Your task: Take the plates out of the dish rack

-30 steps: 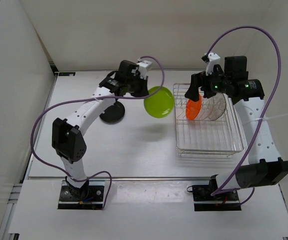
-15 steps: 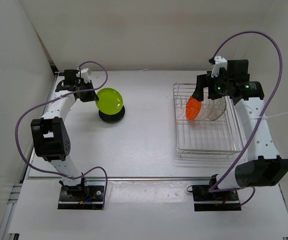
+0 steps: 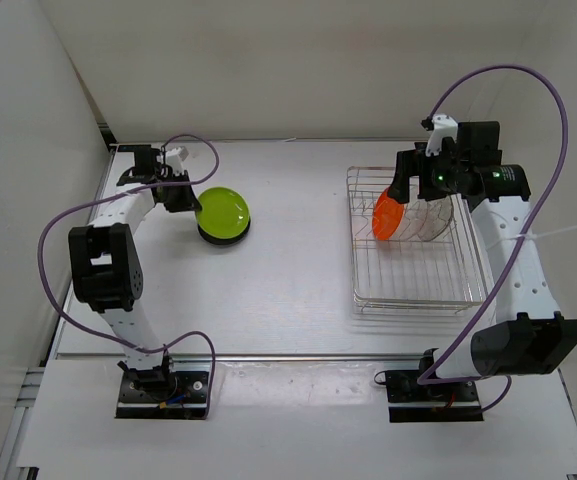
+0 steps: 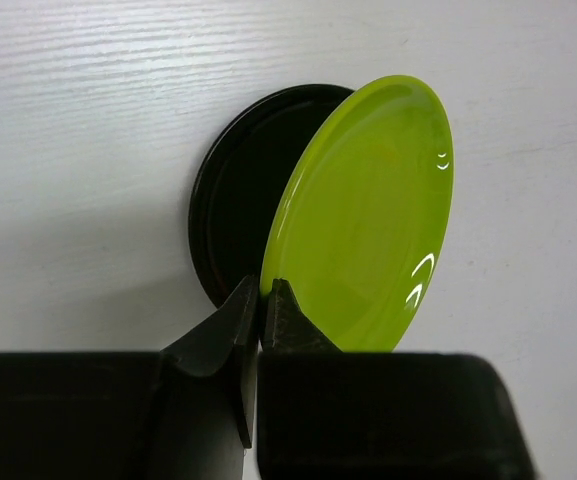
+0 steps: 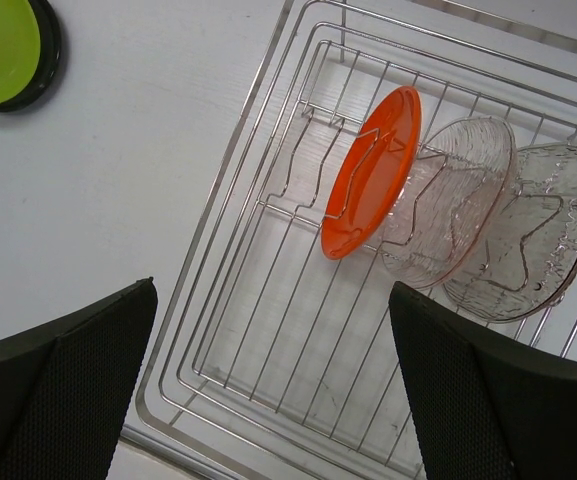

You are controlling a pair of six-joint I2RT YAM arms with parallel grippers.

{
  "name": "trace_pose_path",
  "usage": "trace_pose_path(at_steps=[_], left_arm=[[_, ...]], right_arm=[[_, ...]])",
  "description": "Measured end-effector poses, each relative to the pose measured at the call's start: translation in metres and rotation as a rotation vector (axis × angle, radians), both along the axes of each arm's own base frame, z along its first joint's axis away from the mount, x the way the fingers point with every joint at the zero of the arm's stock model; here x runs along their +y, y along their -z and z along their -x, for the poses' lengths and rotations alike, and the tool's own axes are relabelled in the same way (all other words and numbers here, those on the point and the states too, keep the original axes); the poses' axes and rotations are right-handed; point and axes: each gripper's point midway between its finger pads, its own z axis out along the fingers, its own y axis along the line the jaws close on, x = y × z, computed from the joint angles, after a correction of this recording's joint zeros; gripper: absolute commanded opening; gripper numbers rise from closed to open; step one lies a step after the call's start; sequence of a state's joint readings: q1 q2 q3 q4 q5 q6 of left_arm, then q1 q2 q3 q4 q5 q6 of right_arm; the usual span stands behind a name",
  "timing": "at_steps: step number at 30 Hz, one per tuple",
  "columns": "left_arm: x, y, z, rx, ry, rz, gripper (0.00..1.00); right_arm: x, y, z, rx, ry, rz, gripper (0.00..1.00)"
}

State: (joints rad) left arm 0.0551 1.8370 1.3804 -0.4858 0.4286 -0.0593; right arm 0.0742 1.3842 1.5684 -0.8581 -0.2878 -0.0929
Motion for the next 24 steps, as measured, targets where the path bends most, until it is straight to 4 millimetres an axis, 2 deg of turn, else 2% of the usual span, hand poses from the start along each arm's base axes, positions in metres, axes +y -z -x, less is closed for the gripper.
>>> trace_pose_path(at_steps=[5,7,8,12,14,18,19,21,22,24], left_arm=[[0.005,0.016,0.002,0.034,-0.001,-0.006,0.11],[0.008,0.02,0.002,0.04,-0.002,-0.008,0.16],[0.008,0.021,0.002,0.044,-0.001,-0.008,0.24],[0.008,0.028,0.002,0.057,0.002,-0.01,0.39],[0.008,0.031,0.003,0.064,0.003,-0.01,0.43],[0.009,0.033,0.003,0.069,0.002,-0.011,0.61],[0.009,0.033,0.003,0.07,0.0,-0.009,0.73],[0.009,0.033,0.003,0.074,-0.003,-0.012,0.83],[0.01,0.033,0.004,0.077,-0.007,-0.016,0.98],[0.015,0.032,0.005,0.08,-0.023,-0.041,1.0]], right_arm=[[-0.003,0.0,0.001,0.002,0.011,-0.006,1.0],[-0.002,-0.001,0.001,0.002,0.01,-0.009,1.0],[-0.002,-0.001,0.001,0.001,0.009,-0.009,1.0],[-0.002,-0.003,0.004,-0.006,0.006,-0.015,1.0],[-0.002,-0.004,0.005,-0.006,0.006,-0.019,1.0],[-0.005,-0.004,0.004,-0.007,0.01,-0.026,1.0],[-0.005,-0.004,0.005,-0.005,0.01,-0.026,1.0],[-0.006,-0.003,0.005,-0.003,0.014,-0.022,1.0],[-0.007,-0.002,0.005,-0.005,0.017,-0.018,1.0],[-0.012,0.004,0.005,0.004,0.036,0.005,1.0]])
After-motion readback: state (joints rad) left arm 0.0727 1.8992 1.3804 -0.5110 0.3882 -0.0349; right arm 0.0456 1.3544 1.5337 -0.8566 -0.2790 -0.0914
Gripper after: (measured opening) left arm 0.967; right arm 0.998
